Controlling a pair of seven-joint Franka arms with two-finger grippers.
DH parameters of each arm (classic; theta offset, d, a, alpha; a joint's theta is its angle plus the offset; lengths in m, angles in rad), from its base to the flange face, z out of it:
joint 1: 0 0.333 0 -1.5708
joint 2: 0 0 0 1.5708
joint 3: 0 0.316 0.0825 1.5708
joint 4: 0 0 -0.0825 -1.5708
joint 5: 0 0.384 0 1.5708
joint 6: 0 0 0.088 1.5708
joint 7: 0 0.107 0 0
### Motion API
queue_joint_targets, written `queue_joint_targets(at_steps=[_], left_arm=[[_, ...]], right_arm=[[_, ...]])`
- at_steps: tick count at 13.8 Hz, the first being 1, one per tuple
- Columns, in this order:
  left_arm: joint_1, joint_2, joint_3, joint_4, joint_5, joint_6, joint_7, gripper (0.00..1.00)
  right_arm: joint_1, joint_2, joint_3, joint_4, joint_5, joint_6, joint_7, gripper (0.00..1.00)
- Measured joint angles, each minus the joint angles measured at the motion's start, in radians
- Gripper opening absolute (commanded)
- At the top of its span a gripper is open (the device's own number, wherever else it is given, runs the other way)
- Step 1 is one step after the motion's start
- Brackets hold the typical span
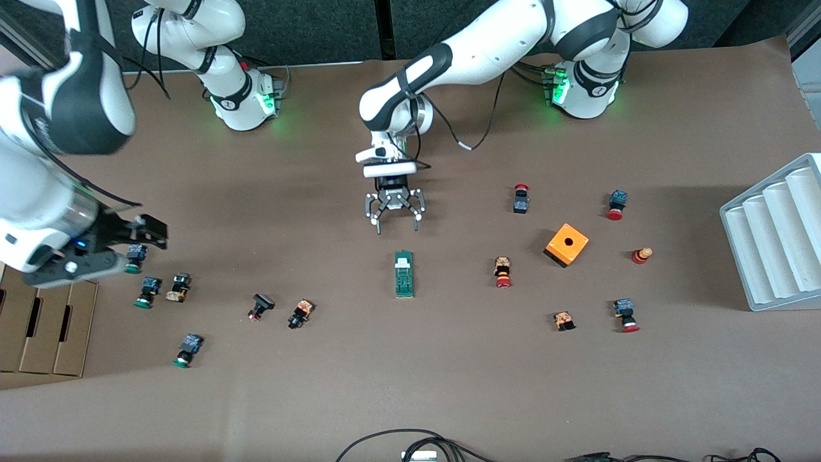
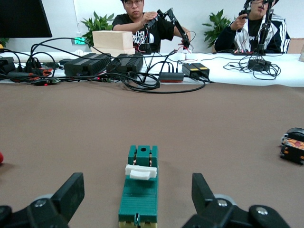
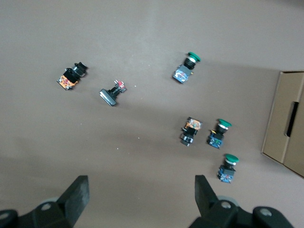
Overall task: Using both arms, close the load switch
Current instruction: 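Grasp the switch body with the left gripper while the right gripper approaches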
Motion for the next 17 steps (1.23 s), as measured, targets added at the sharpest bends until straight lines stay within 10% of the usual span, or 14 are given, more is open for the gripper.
queue_joint_targets(at_steps=[9,17], left_arm=[[-0.001,0.078,0.038,0.028,0.122,0.0,-0.058,1.0],[-0.006,0.132,0.053,0.07,0.153,-0.018,-0.061,1.0]], right_arm=[[-0.002,0.045,-0.003,0.019,0.193,0.031,0.032,0.99],[0.199,0.15,0.005,0.033,0.341,0.253,0.702,0.99]])
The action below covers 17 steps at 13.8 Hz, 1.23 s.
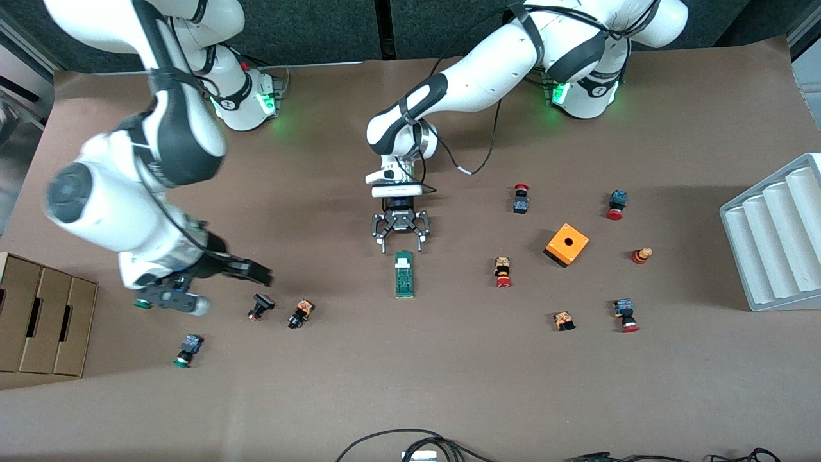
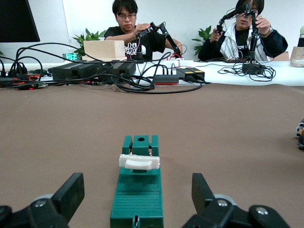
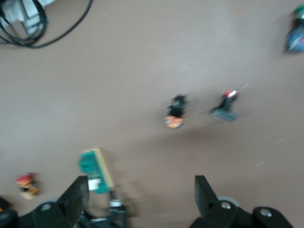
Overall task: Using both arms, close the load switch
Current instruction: 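Grasp the switch body with the left gripper while the right gripper approaches, then position the right gripper fingers around the white toggle of the switch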
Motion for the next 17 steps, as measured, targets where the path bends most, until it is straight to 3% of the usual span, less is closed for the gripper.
queue_joint_targets(at_steps=[8,14,17], left_arm=[[-0.002,0.059,0.011,0.061,0.015,-0.012,-0.001,1.0],[-0.003,0.066,0.022,0.072,0.015,-0.012,-0.001,1.0],[-0.004,0.074,0.022,0.088,0.016,-0.012,-0.001,0.99]], right_arm=[[0.239,0.125,-0.016,0.002,0.024,0.237,0.59,0.99],[0.366,0.24,-0.081,0.045,0.03,0.294,0.819,0.99],[0.38,0.283,-0.099,0.084,0.085,0.294,0.855,0.99]])
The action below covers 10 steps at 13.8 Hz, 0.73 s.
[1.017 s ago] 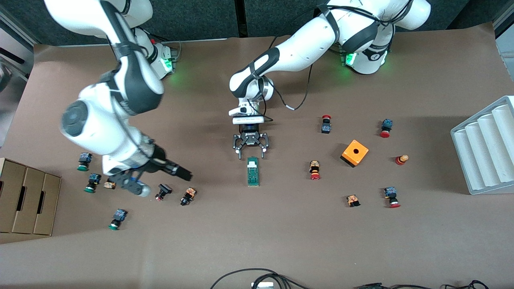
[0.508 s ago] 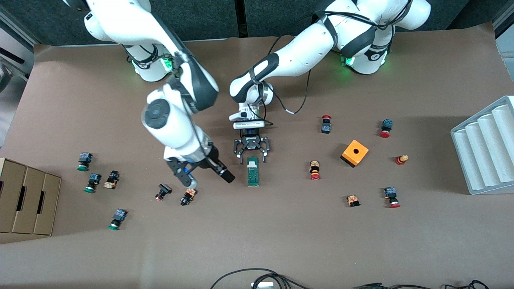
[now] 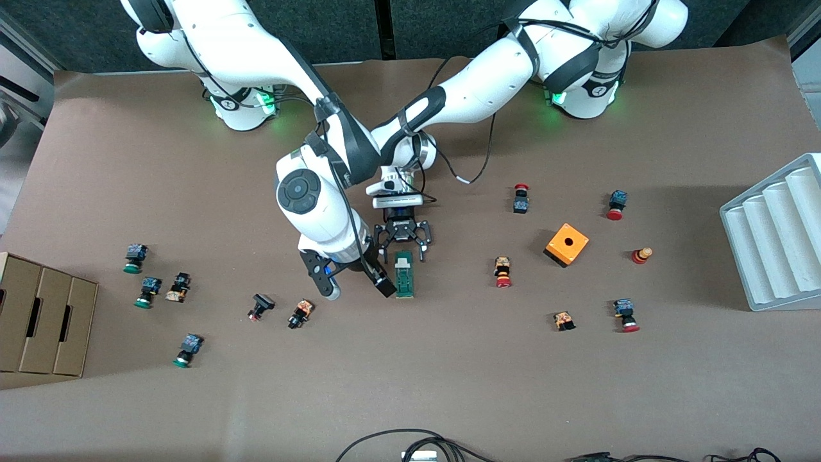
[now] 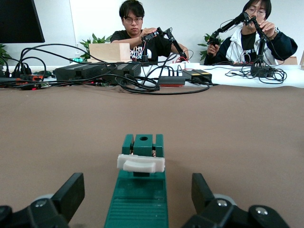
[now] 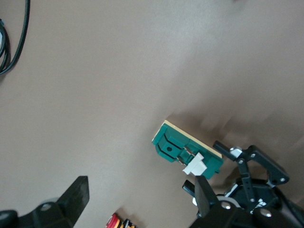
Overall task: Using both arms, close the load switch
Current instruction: 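Position the right gripper fingers around the white toggle of the switch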
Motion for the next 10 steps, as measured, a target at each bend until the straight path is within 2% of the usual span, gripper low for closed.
queue_joint_targets(at_steps=[4,6,10], left_arm=[[-0.002,0.035,0.0,0.033,0.014,0.0,0.0,0.99],[-0.007,0.037,0.0,0.038,0.015,0.0,0.0,0.98],[-0.01,0.038,0.0,0.041,0.015,0.0,0.0,0.88]], right_arm=[[0.0,0.034,-0.005,0.016,0.015,0.005,0.016,0.99],[0.0,0.046,-0.005,0.02,0.058,0.026,0.016,0.99],[0.006,0.077,-0.005,0.022,0.072,0.053,0.022,0.99]])
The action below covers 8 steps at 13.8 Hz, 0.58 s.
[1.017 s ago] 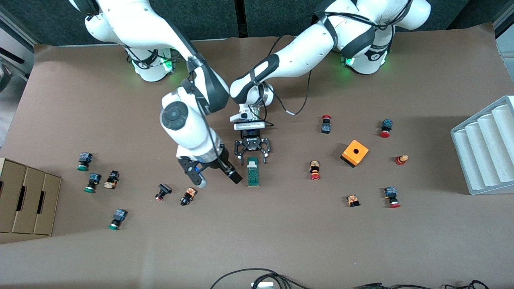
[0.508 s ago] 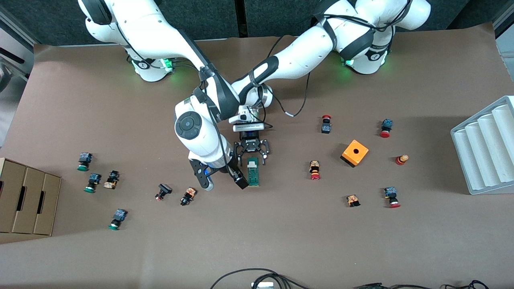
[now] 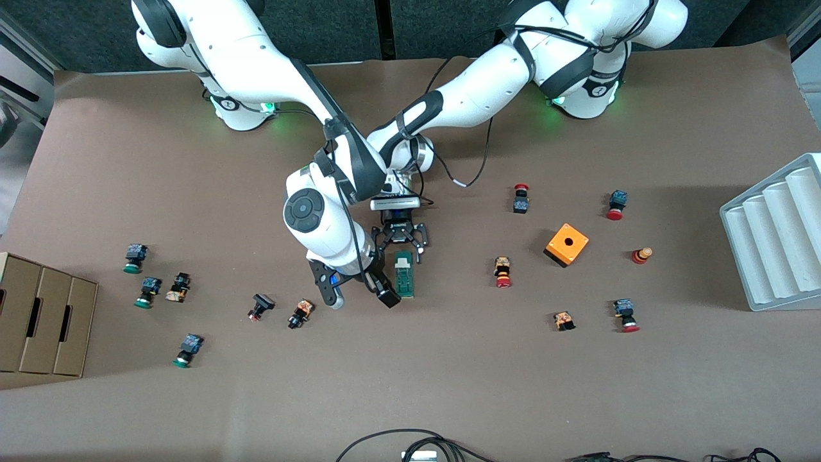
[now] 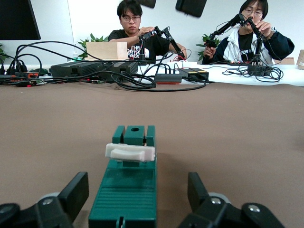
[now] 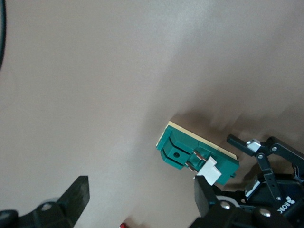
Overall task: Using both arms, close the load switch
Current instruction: 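Position the right gripper fingers around the white toggle of the switch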
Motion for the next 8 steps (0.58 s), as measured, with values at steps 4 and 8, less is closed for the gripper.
queue_joint_targets(at_steps=[4,8], left_arm=[[-0.001,0.0,0.0,0.0,0.0,-0.001,0.0,0.9],[-0.018,0.0,-0.002,0.0,-0.019,-0.011,0.0,0.9]], right_arm=[[0.019,0.015,0.0,0.002,0.0,0.009,0.034,0.99],[0.026,0.023,0.0,0.002,0.001,0.009,0.05,0.99]])
